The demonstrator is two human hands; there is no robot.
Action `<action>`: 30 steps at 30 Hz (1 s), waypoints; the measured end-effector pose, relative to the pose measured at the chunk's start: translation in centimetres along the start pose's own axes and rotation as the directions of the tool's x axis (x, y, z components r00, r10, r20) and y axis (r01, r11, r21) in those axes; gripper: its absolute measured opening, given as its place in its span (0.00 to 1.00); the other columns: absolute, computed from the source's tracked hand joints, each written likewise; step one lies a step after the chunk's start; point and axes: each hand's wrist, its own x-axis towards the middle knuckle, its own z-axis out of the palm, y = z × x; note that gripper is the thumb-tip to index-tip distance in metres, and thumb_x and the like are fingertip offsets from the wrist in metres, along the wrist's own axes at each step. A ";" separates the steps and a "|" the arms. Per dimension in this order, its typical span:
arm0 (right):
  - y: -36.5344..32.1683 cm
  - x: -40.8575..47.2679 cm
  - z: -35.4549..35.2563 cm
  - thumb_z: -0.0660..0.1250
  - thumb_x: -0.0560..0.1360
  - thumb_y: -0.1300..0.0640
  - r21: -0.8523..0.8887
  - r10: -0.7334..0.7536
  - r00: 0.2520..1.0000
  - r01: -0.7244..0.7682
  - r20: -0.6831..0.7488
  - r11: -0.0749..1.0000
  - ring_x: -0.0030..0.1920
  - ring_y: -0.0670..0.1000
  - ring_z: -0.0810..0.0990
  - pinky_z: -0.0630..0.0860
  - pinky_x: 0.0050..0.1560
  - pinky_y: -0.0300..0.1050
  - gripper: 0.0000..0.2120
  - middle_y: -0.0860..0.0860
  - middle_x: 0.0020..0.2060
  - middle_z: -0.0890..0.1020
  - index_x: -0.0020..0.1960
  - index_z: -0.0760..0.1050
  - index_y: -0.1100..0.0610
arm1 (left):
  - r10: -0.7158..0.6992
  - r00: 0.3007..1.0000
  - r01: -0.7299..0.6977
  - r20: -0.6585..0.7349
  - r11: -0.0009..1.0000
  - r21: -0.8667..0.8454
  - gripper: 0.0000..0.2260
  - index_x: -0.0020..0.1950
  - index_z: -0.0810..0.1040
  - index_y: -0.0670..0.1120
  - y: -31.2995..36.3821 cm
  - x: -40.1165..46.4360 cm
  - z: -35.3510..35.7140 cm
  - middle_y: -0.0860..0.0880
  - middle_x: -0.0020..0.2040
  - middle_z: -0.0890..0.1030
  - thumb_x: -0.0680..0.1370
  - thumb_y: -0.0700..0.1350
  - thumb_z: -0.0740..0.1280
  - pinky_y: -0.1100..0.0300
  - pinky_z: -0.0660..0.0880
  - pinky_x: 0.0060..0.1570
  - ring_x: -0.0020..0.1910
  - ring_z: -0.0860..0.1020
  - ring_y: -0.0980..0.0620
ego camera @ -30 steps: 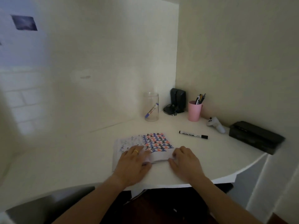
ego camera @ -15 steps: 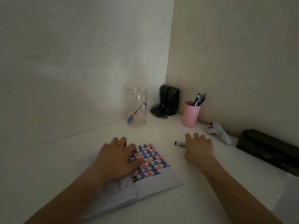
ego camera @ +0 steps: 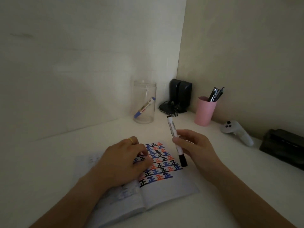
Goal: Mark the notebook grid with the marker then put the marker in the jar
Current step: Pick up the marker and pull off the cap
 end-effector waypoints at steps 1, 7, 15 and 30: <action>0.0 0.1 0.0 0.72 0.75 0.61 0.097 0.031 0.999 -0.034 0.035 0.995 0.42 0.51 0.81 0.80 0.44 0.43 0.07 0.53 0.41 0.83 0.53 0.84 0.60 | 0.014 1.000 -0.014 -0.004 1.000 -0.008 0.24 0.55 0.77 0.59 0.2 0.0 0.0 0.58 0.51 0.75 0.73 0.72 0.55 0.56 0.76 0.46 0.48 0.76 0.57; 0.3 -0.2 0.5 0.71 0.71 0.65 0.299 0.053 0.979 -0.111 0.196 0.948 0.34 0.53 0.78 0.73 0.34 0.43 0.03 0.58 0.32 0.79 0.43 0.77 0.62 | 0.093 0.994 -0.098 -0.056 0.991 -0.091 0.23 0.60 0.72 0.60 1.1 -0.5 -0.5 0.59 0.51 0.79 0.73 0.72 0.60 0.60 0.74 0.47 0.46 0.77 0.59; 0.4 -1.2 1.9 0.71 0.74 0.58 0.276 -0.027 0.964 -0.049 0.266 0.960 0.34 0.50 0.78 0.74 0.36 0.41 0.12 0.57 0.34 0.81 0.53 0.85 0.65 | 0.209 0.969 -0.222 -0.131 0.971 -0.091 0.15 0.51 0.72 0.53 1.5 -0.1 -0.2 0.53 0.38 0.78 0.82 0.62 0.52 0.56 0.72 0.36 0.34 0.74 0.54; 0.3 -1.7 2.9 0.66 0.77 0.52 0.307 -0.075 0.980 0.015 0.187 0.951 0.30 0.50 0.69 0.68 0.34 0.44 0.17 0.55 0.27 0.72 0.43 0.80 0.68 | 0.059 0.959 0.217 0.279 0.484 -0.848 0.20 0.36 0.66 0.48 4.2 0.7 -0.2 0.55 0.27 0.62 0.84 0.55 0.53 0.66 0.58 0.25 0.25 0.58 0.56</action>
